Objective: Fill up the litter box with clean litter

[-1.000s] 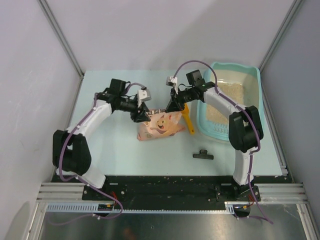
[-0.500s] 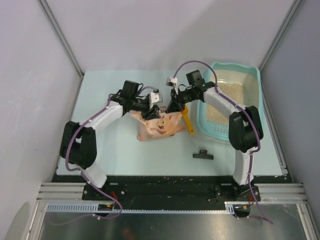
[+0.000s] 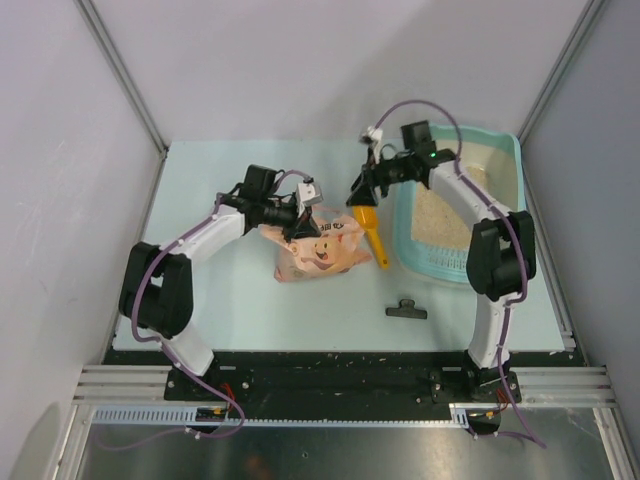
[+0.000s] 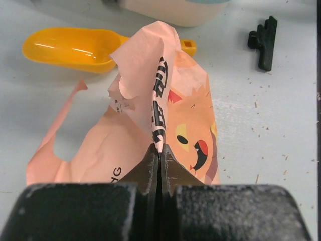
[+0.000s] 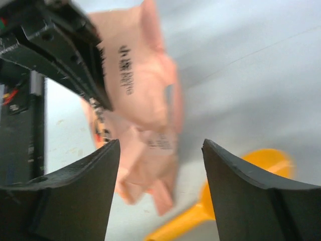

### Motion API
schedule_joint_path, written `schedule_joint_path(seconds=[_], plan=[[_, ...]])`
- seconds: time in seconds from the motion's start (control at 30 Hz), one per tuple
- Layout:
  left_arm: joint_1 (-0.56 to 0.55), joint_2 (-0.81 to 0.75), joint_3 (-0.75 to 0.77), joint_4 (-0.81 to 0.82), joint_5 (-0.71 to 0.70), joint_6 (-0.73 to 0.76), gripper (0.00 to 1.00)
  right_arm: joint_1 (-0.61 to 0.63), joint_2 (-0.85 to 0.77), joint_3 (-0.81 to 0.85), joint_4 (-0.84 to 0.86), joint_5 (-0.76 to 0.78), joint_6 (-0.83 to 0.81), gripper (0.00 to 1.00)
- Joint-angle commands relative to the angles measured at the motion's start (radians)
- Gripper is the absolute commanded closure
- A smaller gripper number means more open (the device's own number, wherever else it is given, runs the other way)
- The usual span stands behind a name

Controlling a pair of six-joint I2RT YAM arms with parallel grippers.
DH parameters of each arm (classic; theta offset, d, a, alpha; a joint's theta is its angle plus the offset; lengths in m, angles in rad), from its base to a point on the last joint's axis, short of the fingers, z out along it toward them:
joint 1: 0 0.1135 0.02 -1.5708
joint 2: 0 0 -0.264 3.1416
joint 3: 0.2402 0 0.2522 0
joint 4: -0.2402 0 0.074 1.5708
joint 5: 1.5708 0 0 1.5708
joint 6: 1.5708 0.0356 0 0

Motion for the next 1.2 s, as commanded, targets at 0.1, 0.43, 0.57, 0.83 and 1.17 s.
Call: schedule_joint_path(seconds=[0.1, 0.43, 0.57, 0.83, 1.17], plan=[[0.008, 0.016, 0.066, 0.004, 0.062, -0.136, 1.00, 0.000, -0.123, 0.057, -0.210, 0.051, -0.449, 0.26], [0.014, 0.019, 0.077, 0.004, 0.076, -0.165, 1.00, 0.133, -0.208, -0.167, -0.023, 0.120, -0.627, 0.28], [0.023, 0.014, 0.077, 0.006, 0.092, -0.163, 1.00, 0.141, -0.164, -0.169, -0.052, 0.157, -0.699, 0.31], [0.048, 0.014, 0.086, 0.004, 0.107, -0.163, 1.00, 0.115, -0.104, -0.175, -0.097, 0.220, -0.790, 0.46], [0.066, -0.024, 0.043, 0.006, 0.092, -0.119, 1.00, 0.069, -0.087, -0.141, -0.144, 0.191, -0.582, 0.91]])
